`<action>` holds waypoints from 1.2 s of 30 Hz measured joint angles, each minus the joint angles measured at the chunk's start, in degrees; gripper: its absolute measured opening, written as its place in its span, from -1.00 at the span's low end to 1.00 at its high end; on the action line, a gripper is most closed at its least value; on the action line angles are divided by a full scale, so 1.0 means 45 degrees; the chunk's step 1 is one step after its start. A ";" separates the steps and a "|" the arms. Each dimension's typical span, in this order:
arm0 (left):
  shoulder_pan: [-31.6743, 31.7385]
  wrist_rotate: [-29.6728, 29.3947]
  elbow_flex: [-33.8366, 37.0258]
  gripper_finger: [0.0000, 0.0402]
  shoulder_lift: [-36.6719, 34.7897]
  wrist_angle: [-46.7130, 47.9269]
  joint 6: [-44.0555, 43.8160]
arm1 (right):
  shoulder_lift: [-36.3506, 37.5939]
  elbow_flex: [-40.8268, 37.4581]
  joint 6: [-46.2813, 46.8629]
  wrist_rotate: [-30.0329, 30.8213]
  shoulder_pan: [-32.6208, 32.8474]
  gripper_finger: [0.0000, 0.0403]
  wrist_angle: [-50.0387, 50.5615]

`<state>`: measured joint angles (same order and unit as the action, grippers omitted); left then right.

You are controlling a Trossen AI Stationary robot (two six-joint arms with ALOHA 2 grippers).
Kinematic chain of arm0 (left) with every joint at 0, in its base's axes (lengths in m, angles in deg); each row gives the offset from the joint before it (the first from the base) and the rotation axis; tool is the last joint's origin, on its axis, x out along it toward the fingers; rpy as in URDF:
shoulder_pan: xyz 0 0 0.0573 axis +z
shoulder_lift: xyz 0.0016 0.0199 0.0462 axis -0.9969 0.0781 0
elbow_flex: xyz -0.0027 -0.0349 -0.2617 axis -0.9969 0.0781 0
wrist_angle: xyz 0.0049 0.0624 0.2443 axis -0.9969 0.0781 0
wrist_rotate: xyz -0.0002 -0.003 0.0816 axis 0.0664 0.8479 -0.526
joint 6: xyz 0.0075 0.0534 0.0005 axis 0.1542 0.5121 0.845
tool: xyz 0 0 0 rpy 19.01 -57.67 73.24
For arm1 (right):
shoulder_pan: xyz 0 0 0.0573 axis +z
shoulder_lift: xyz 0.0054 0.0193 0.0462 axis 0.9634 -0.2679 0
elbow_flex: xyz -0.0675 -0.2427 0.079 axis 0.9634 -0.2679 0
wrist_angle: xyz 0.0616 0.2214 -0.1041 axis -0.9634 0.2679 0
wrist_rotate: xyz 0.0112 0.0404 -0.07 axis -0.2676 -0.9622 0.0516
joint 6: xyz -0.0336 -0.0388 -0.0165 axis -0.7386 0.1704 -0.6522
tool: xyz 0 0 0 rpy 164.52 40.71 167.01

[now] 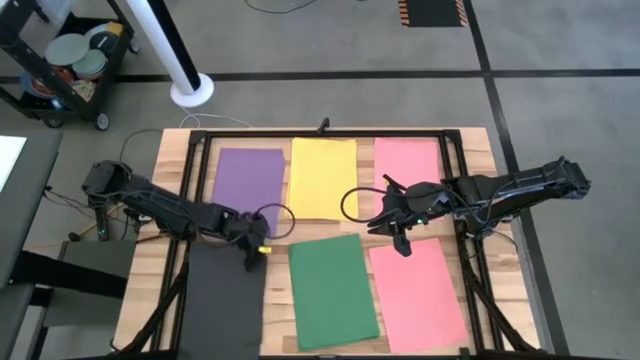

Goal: Organize paper
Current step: Adjust the purple paper

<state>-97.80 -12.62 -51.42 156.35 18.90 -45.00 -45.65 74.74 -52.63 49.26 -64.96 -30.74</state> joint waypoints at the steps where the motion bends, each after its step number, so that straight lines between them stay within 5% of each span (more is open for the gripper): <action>1: -0.0174 0.0393 0.0000 -1.00 -0.0003 -0.0325 0.0320 | 0.0000 0.0000 0.0000 0.0000 0.0000 -0.62 0.0017; 10: -0.2589 0.2330 -0.0417 -1.00 -0.0013 -0.1693 0.1812 | 0.0000 0.0000 0.0000 0.0000 0.0000 -0.62 0.0212; 20: -0.5387 0.2517 -0.0466 -1.00 0.0060 0.0240 -0.1307 | 0.0000 0.0000 0.0025 0.0000 0.0000 -0.62 0.0173; 27: -0.5945 0.1191 -0.0225 -1.00 0.0072 0.1102 -0.2699 | 0.0000 0.0000 0.0029 0.0003 0.0000 -0.62 0.0167; 36: -0.3943 -0.4803 -0.1912 -1.00 -0.0459 0.3375 -0.2495 | 0.0000 0.0000 -0.0201 0.0061 0.0000 -0.62 0.0163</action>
<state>-115.55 -34.23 -60.02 154.29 34.09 -56.23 -45.65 74.74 -53.54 49.53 -64.96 -30.00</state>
